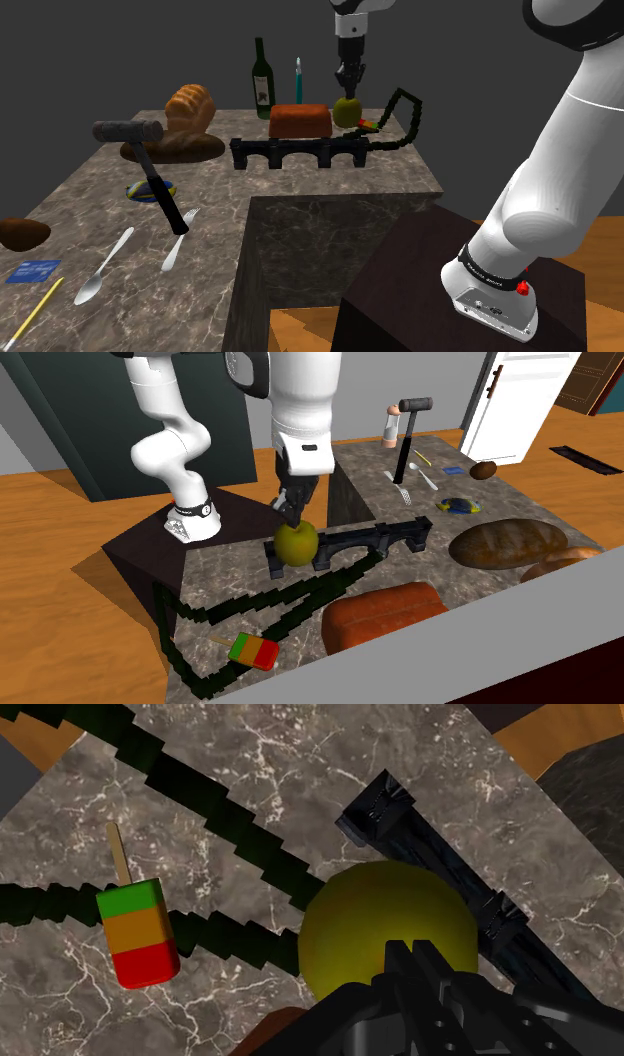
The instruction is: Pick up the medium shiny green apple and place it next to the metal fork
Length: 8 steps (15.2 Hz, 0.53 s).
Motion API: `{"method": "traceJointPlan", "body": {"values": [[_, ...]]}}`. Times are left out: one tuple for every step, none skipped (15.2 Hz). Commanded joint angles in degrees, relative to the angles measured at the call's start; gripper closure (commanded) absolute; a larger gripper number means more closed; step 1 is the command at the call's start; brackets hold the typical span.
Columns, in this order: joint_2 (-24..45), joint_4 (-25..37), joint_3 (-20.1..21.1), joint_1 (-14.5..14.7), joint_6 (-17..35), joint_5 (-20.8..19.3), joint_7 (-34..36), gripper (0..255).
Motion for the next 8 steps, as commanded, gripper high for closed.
{"method": "traceJointPlan", "body": {"values": [[-0.03,1.62,0.04,0.04,-1.67,0.0,0.1,255],[-0.03,2.39,0.03,0.04,-2.44,0.0,0.1,255],[-0.02,3.17,0.03,0.03,-3.21,0.0,0.09,255],[0.0,3.97,0.02,0.02,-3.99,0.0,0.09,255],[0.04,4.78,0.01,0.01,-4.77,0.01,0.08,255],[0.09,5.62,0.01,0.0,-5.55,0.02,0.07,255],[0.15,6.47,0.0,-0.01,-6.34,0.03,0.05,255],[0.23,7.34,-0.01,-0.03,-7.14,0.05,0.04,255]]}}
